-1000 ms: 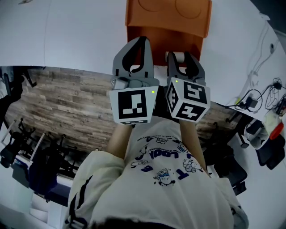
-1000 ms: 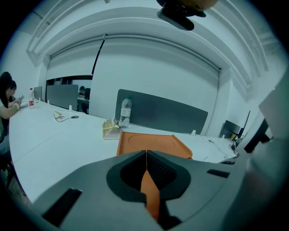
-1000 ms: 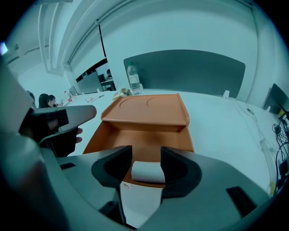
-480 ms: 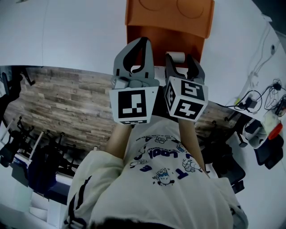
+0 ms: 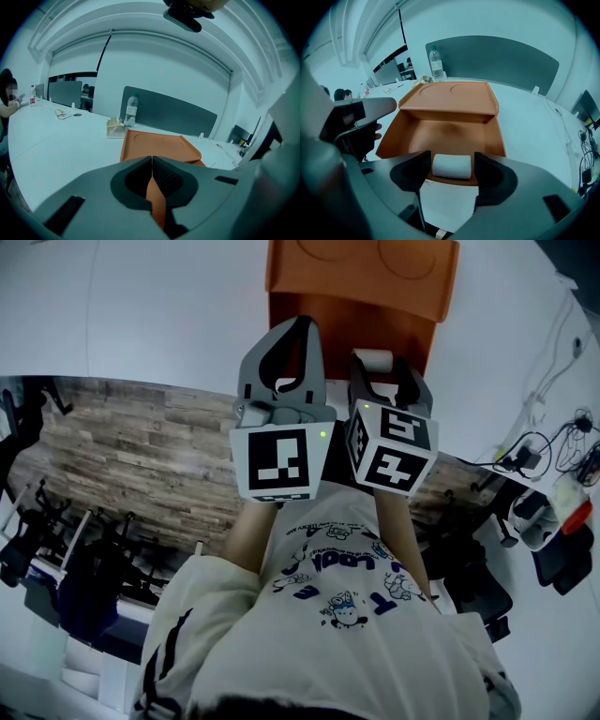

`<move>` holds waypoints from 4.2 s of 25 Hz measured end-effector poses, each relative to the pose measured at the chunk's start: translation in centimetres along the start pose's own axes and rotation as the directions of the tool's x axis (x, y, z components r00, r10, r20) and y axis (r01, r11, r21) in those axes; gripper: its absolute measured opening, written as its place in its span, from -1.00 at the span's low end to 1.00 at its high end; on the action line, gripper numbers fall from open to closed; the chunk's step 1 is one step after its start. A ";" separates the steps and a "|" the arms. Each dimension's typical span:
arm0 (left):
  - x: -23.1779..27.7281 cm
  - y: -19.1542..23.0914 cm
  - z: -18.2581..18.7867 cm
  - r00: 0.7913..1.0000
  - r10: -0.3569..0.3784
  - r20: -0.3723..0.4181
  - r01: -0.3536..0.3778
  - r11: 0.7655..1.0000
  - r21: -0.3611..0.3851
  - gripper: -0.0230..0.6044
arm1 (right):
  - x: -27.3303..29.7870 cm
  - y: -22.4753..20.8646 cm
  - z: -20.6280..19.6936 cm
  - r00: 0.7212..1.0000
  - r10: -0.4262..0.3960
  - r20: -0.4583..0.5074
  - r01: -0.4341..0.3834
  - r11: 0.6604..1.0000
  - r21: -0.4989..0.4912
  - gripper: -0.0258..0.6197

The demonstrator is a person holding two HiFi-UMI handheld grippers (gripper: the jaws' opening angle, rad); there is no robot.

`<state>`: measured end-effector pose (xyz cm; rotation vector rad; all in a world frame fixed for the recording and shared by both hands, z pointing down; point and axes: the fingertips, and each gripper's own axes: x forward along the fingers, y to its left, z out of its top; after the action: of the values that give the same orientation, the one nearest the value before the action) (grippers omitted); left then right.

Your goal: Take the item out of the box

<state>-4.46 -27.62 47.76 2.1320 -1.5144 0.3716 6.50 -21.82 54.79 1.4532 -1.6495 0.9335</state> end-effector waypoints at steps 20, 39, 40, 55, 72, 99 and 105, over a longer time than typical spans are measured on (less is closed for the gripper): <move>0.8 1.3 0.0 1.000 0.007 -0.027 -0.008 1.000 -0.021 -0.86 | 1.3 0.2 -1.1 0.989 0.002 -0.149 0.004 0.999 0.042 -0.06; 1.7 1.5 0.2 0.999 -0.012 -0.030 0.012 1.000 -0.021 -0.87 | 1.9 -0.1 -1.4 0.974 -0.041 -0.221 0.051 0.998 0.039 -0.06; 1.7 1.5 0.3 0.999 -0.013 -0.029 0.012 1.000 -0.020 -0.87 | 1.8 -0.1 -1.4 0.974 -0.040 -0.222 0.050 0.998 0.039 -0.06; 1.4 0.7 0.6 0.999 -0.010 -0.034 0.010 1.000 -0.006 -0.86 | 1.5 -0.1 -1.2 0.979 0.000 -0.202 0.008 0.999 0.035 -0.07; -1.2 0.1 3.2 0.999 0.026 0.030 -0.026 1.000 0.007 -0.87 | -1.5 0.9 1.9 0.992 0.081 -0.093 -0.082 0.997 -0.005 -0.07; -8.4 -1.8 10.0 0.964 0.146 0.224 -0.160 0.986 0.049 -0.86 | -10.3 2.5 10.0 0.953 0.200 0.229 -0.176 0.977 -0.123 -0.07; -9.9 -2.1 11.5 0.944 0.173 0.281 -0.194 0.980 0.048 -0.86 | -12.1 3.4 11.1 0.931 0.237 0.278 -0.199 0.967 -0.157 -0.07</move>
<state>-6.58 -25.35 32.73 2.1776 -1.8923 0.2023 3.55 -25.70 38.74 1.3930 -2.0864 0.7372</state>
